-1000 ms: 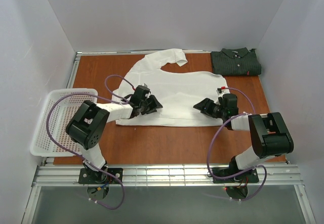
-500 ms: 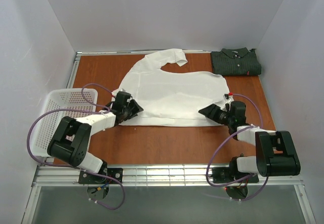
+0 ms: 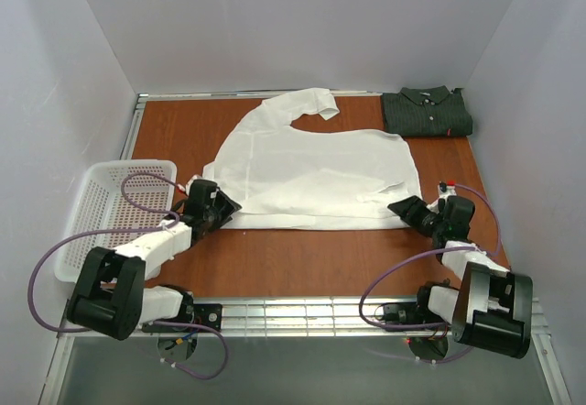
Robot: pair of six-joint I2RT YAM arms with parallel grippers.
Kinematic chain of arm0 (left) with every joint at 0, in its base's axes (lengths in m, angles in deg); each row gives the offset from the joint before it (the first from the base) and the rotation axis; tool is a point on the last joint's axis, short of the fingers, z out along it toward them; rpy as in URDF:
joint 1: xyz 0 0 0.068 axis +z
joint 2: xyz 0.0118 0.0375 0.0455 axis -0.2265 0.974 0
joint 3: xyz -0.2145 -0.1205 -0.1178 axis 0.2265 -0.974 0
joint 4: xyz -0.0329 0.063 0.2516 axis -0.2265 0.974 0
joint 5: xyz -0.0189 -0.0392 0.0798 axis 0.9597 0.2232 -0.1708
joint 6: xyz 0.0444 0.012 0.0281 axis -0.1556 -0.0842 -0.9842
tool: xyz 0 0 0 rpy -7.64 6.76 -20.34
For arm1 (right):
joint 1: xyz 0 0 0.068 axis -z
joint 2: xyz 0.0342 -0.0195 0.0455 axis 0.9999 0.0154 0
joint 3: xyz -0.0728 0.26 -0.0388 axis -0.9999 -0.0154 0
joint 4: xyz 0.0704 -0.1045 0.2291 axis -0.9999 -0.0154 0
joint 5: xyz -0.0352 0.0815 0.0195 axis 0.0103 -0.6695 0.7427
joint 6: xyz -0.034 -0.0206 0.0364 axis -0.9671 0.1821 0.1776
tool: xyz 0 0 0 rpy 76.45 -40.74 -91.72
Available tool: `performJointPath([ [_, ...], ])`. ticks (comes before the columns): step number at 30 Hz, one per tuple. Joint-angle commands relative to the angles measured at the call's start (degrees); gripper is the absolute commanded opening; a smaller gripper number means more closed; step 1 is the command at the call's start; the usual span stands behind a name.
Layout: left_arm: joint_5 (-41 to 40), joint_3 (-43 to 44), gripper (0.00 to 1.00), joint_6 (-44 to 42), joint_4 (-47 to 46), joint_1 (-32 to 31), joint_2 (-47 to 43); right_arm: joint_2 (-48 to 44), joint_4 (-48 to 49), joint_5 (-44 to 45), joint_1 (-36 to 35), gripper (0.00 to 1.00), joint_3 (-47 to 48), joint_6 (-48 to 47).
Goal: Fold and stack the long sleeve shirts
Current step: Fold the shirt
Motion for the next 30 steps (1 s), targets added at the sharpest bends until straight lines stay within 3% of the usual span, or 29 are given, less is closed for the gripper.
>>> performJointPath([
  [1,-2.1,3.6,0.45,-2.7,7.0,0.2,-4.7,-3.6,-11.5,3.0,0.3,0.68,5.6,-8.1],
  [5,-3.5,6.7,0.48,-6.8,15.4,0.2,-8.0,-7.5,-20.6,10.0,-4.1,0.66,13.6,-13.0],
  [8,-2.9,8.2,0.48,-9.5,18.3,0.2,-8.8,-8.2,-25.5,17.5,-13.3,0.65,17.5,-14.5],
  [9,-2.8,8.6,0.48,-10.5,18.3,0.2,-8.5,-7.5,-26.0,21.3,-18.9,0.65,18.6,-14.6],
  [15,-4.4,12.0,0.47,-12.0,18.4,0.2,-2.0,4.3,-29.5,34.0,-35.4,0.64,29.9,-17.0],
  [20,-10.0,12.3,0.43,-10.4,18.4,0.2,1.3,13.7,-31.2,37.2,-39.4,0.64,34.9,-17.6],
  [25,-8.3,10.5,0.4,-8.4,20.2,0.2,4.5,21.0,-33.9,38.1,-41.8,0.63,36.4,-17.8],
  [30,-7.1,5.4,0.37,-4.3,23.7,0.3,1.2,22.9,-39.0,38.0,-42.1,0.64,33.3,-16.9],
])
